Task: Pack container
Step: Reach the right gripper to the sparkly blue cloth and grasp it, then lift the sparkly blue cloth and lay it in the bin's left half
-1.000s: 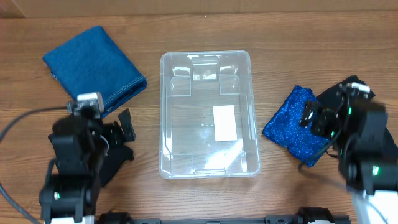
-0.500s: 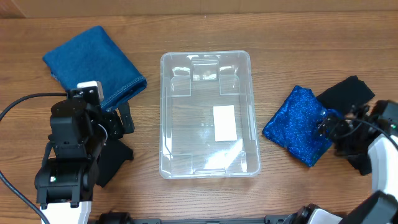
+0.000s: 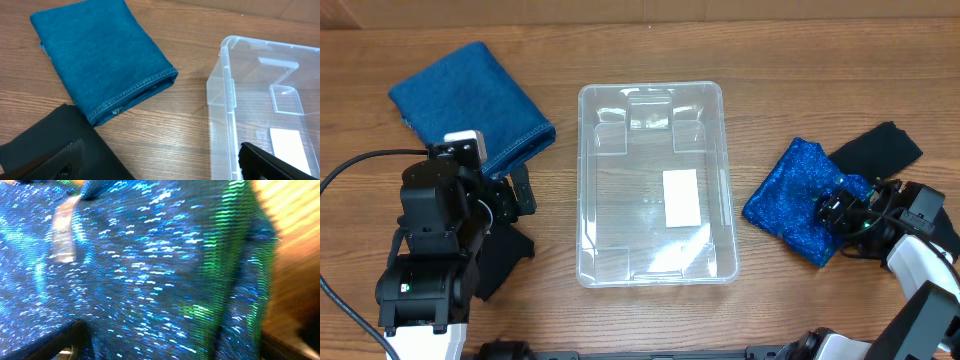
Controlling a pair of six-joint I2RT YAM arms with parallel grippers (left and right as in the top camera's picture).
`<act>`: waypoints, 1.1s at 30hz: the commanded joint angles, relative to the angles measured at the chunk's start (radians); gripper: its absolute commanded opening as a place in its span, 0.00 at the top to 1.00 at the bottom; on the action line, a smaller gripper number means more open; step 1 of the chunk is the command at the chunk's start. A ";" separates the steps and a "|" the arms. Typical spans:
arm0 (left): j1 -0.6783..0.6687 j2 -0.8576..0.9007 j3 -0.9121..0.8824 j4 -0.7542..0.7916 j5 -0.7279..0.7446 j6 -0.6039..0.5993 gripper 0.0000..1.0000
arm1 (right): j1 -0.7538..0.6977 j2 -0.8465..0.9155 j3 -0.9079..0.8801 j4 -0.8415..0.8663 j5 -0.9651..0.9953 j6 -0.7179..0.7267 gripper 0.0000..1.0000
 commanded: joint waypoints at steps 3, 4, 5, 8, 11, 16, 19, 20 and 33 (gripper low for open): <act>-0.002 -0.003 0.029 0.001 -0.003 -0.006 0.00 | 0.006 0.055 -0.057 0.006 -0.222 0.018 0.58; -0.002 -0.003 0.029 0.001 -0.003 -0.006 0.00 | 0.006 0.055 -0.056 0.022 -0.259 0.018 0.70; -0.002 -0.003 0.029 0.001 -0.003 -0.006 0.00 | 0.006 0.055 -0.048 0.040 -0.325 0.018 0.83; -0.002 -0.003 0.029 0.002 -0.003 -0.006 0.00 | 0.006 0.031 0.055 -0.019 -0.435 0.022 0.96; -0.002 -0.003 0.029 0.001 -0.003 -0.006 0.00 | 0.024 -0.046 0.260 -0.203 -0.484 0.018 0.96; -0.002 -0.003 0.029 0.001 -0.003 -0.005 0.00 | 0.211 -0.226 0.668 -0.460 -0.488 0.023 0.96; -0.002 -0.003 0.029 0.001 -0.003 -0.005 0.00 | 0.420 -0.277 0.795 -0.466 -0.486 0.028 0.96; -0.002 -0.003 0.029 0.001 -0.003 -0.005 0.00 | 0.509 -0.278 0.799 -0.449 -0.454 0.064 0.96; -0.002 0.005 0.029 -0.007 -0.003 -0.006 0.00 | 1.003 0.294 0.796 -0.300 -0.148 0.150 0.96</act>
